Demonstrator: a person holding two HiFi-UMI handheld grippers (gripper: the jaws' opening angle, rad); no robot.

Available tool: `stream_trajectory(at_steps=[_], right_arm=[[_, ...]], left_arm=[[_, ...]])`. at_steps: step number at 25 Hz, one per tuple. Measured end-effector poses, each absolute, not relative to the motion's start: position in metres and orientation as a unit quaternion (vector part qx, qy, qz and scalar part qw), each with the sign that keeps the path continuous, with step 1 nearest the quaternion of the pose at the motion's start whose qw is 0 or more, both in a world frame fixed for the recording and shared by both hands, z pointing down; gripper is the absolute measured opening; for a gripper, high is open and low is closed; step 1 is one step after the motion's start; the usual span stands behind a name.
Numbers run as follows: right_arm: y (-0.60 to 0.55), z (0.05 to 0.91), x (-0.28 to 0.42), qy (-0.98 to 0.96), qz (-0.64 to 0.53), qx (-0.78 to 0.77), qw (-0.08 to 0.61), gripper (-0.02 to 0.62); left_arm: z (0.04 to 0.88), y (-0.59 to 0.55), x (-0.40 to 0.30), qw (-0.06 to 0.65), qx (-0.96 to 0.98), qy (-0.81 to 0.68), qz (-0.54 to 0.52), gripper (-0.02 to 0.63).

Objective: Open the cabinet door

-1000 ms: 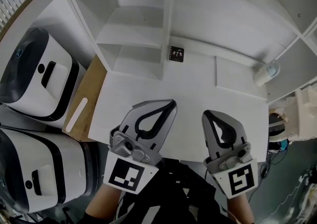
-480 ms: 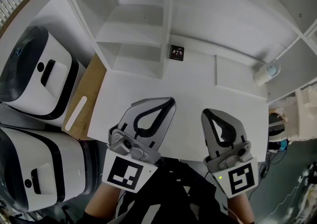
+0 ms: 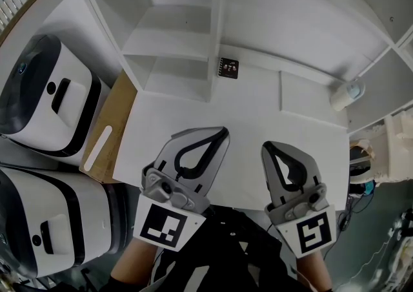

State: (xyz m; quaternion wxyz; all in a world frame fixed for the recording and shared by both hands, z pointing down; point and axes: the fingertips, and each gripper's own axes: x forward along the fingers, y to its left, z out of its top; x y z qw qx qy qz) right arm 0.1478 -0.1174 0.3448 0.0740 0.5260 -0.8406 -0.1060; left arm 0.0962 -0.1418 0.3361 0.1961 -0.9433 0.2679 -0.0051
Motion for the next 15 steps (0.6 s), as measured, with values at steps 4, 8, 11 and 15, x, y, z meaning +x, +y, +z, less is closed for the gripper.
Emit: stream_trajectory(at_steps=[4, 8, 11, 15], right_arm=[[-0.1185, 0.3443, 0.1471, -0.84, -0.107, 0.526, 0.074, -0.002], [-0.1191, 0.3453, 0.1467, -0.84, -0.106, 0.526, 0.077, -0.002], [-0.1185, 0.3451, 0.1456, -0.84, -0.107, 0.527, 0.077, -0.002], [-0.1175, 0.3449, 0.1445, -0.84, -0.107, 0.526, 0.079, -0.002]], left_arm=[[0.3365, -0.1429, 0.0961, 0.194, -0.944, 0.268, -0.004, -0.005], [0.3372, -0.1438, 0.0959, 0.195, -0.944, 0.267, -0.003, -0.005], [0.3368, -0.1438, 0.0946, 0.195, -0.944, 0.267, -0.002, -0.005], [0.3355, -0.1436, 0.0935, 0.195, -0.944, 0.268, -0.001, -0.005]])
